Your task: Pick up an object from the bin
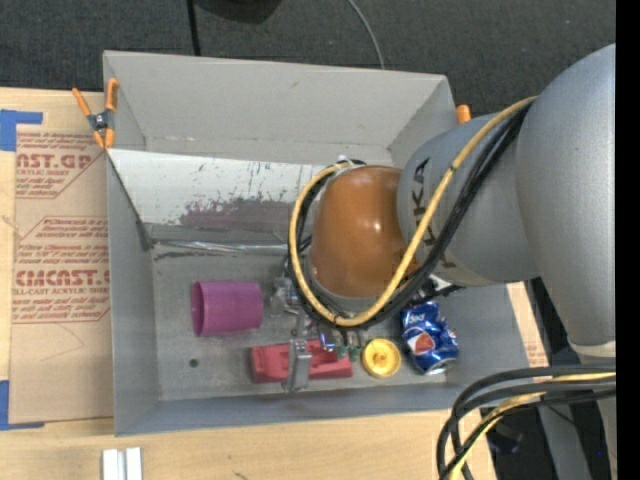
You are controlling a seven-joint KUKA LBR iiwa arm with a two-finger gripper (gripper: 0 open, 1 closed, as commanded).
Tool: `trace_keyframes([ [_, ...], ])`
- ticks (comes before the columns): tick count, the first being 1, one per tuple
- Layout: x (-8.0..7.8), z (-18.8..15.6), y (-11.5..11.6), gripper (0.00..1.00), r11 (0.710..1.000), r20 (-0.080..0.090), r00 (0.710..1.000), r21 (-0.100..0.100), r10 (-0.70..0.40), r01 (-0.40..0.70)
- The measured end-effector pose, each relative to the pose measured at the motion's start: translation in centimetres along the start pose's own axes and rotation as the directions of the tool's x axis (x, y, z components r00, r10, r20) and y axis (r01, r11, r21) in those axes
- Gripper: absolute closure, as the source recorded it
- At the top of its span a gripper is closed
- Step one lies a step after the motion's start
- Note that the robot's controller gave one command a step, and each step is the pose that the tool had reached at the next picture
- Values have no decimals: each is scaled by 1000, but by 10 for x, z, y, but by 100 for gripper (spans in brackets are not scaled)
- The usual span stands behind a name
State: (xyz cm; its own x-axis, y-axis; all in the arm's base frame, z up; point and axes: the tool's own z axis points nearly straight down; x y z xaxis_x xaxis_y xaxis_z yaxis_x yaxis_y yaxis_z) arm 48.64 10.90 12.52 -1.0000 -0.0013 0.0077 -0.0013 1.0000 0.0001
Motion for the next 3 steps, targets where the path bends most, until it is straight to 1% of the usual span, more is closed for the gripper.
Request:
trace_keyframes([
  [1, -2, -4, 0, 0, 1000, 7, 1000, -1, 1, -1],
  [2, -2, 21, 3, 0, 978, 8, 978, 1, -207, 207],
  [3, -1, 31, 5, 0, 961, 5, 961, 1, -277, 277],
])
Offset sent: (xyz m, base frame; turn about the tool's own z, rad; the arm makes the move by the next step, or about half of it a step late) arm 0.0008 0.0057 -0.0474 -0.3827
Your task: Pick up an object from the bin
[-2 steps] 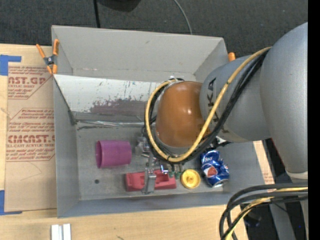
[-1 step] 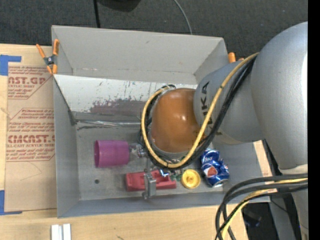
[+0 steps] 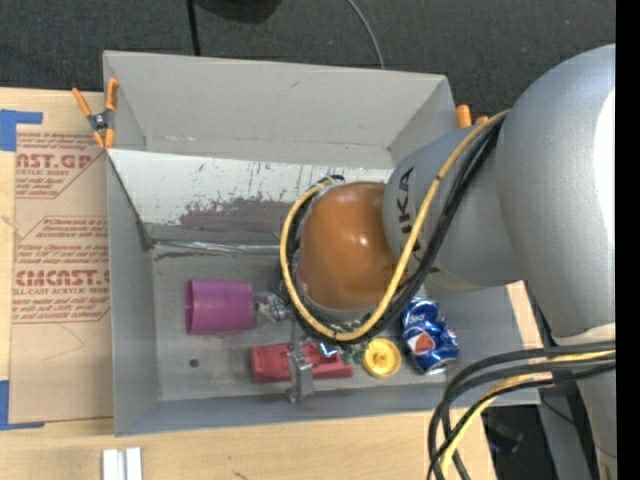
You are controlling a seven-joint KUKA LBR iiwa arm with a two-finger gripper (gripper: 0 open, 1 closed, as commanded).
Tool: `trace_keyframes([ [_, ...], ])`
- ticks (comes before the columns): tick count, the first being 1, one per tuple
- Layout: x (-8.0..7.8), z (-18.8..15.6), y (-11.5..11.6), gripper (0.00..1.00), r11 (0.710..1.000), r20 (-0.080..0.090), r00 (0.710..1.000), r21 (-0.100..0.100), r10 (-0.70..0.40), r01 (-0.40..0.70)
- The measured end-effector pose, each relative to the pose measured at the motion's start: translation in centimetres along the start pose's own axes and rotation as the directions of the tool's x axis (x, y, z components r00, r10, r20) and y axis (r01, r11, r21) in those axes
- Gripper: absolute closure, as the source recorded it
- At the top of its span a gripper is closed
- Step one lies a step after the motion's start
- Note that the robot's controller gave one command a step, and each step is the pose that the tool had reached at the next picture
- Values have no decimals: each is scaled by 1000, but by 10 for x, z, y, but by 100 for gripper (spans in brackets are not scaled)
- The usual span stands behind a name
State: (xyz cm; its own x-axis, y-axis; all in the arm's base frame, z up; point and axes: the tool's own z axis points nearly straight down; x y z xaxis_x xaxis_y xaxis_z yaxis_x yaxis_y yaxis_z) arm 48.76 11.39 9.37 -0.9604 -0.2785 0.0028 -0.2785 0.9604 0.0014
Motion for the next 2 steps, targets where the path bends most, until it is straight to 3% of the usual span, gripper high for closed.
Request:
trace_keyframes([
  [1, 3, 19, 6, 100, 989, 2, 989, -1, 145, -145],
  [2, 3, 19, 6, 100, 989, 2, 989, -2, 145, -145],
])
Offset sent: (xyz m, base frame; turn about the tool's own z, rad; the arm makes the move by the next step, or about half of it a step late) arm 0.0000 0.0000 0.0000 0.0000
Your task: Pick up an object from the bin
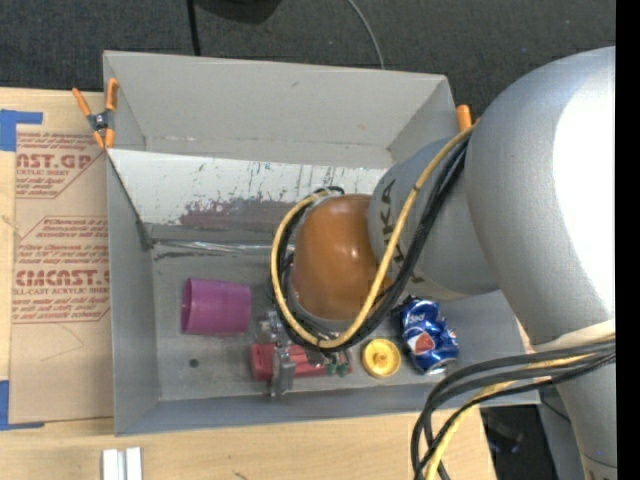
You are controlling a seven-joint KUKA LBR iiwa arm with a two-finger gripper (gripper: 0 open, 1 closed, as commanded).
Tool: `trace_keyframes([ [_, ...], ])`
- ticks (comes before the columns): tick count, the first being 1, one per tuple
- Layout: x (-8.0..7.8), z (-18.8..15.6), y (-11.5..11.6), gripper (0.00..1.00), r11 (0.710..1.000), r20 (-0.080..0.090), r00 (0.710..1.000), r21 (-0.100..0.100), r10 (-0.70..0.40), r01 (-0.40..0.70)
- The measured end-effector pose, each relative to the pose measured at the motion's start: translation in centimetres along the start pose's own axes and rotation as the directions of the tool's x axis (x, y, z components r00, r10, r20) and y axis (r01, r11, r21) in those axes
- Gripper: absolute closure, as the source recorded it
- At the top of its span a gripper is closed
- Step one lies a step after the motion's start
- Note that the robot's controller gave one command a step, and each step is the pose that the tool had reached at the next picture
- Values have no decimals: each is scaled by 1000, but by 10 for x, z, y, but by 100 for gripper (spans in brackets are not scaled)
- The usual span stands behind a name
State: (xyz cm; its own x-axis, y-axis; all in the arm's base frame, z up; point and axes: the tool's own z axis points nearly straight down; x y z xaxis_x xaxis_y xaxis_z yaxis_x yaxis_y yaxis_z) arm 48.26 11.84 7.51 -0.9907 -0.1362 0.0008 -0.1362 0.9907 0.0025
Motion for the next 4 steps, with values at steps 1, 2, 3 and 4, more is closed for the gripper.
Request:
trace_keyframes([
  [1, 0, 0, 0, 100, 1000, 0, 1000, -1, 6, -6],
  [2, -2, -45, 10, 100, 1000, -4, 1000, -1, -15, 15],
  [3, -2, -45, 10, 100, 1000, -4, 1000, -1, -15, 15],
  [4, -6, -139, 2, 100, 999, -7, 999, -1, -33, 33],
])
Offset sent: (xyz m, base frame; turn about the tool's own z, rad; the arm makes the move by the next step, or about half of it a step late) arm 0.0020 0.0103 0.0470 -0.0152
